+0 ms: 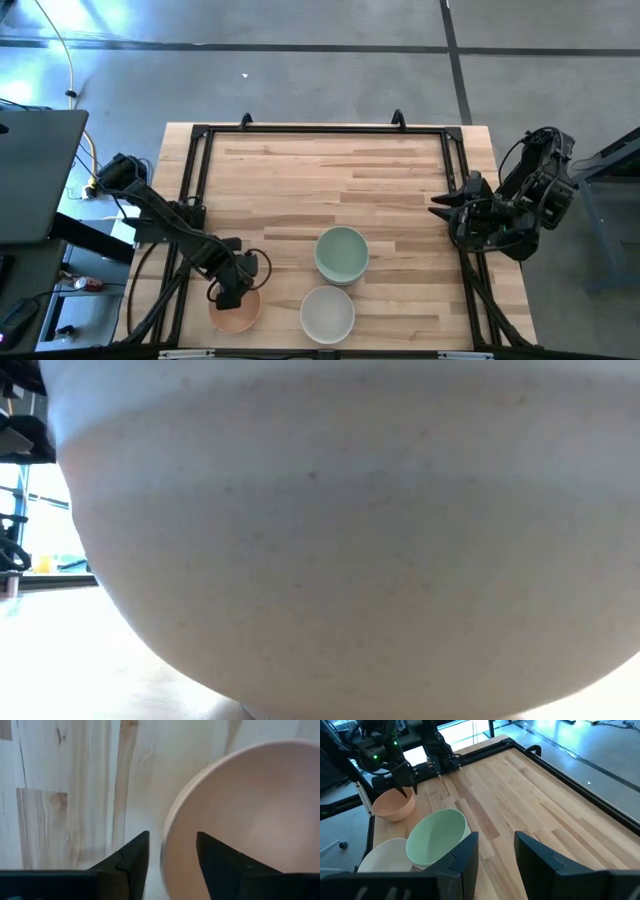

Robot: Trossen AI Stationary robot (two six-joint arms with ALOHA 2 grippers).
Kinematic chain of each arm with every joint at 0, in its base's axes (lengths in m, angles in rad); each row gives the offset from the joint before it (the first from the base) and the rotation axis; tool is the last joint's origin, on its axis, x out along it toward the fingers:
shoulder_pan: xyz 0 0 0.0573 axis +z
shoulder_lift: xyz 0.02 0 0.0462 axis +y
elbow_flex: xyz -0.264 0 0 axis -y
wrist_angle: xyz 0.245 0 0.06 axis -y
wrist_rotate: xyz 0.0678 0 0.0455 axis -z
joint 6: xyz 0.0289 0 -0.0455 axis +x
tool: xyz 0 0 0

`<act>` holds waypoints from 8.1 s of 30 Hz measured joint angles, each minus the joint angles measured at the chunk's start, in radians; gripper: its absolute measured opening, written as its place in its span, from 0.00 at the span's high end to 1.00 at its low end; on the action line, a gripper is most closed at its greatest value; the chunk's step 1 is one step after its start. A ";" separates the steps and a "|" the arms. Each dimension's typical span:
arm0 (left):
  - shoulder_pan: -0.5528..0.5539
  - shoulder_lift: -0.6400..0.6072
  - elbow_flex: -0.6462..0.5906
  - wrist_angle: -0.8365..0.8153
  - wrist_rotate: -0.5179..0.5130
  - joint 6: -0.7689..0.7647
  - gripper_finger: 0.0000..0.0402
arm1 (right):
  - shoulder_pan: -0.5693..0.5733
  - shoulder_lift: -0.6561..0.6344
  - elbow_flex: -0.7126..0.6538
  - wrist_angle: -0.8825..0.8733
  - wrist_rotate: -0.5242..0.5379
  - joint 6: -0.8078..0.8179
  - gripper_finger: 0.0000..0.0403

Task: Nest bowls inside each other
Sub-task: Stack the light orange bowl on top of the light blue bowl, then stack the white bowl on top of the light orange bowl

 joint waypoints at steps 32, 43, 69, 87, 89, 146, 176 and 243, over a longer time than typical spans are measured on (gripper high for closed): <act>0.152 0.000 0.030 -0.007 0.121 0.164 1.00 | 0.000 0.001 0.000 0.005 0.006 -0.023 0.71; 0.254 0.000 0.160 -0.170 0.065 0.278 1.00 | 0.000 0.001 0.000 -0.001 0.005 -0.023 0.71; 0.541 0.083 0.620 -0.374 0.015 0.502 1.00 | 0.000 0.000 0.000 -0.023 0.023 -0.023 0.71; 0.608 0.449 1.163 -0.576 0.060 0.751 1.00 | 0.000 0.001 0.000 -0.023 0.015 -0.020 0.71; 0.619 0.473 1.218 -0.594 0.064 0.759 1.00 | 0.000 0.001 0.000 -0.023 0.015 -0.021 0.71; 0.623 0.708 1.384 -0.441 0.105 0.731 1.00 | 0.000 0.001 0.000 -0.028 0.032 -0.019 0.71; 0.614 0.768 1.383 -0.531 0.049 0.707 1.00 | 0.000 0.001 0.000 -0.026 0.040 -0.019 0.71; 0.560 0.538 1.432 -0.707 -0.008 0.612 0.65 | 0.000 0.012 0.000 -0.016 -0.093 0.042 0.71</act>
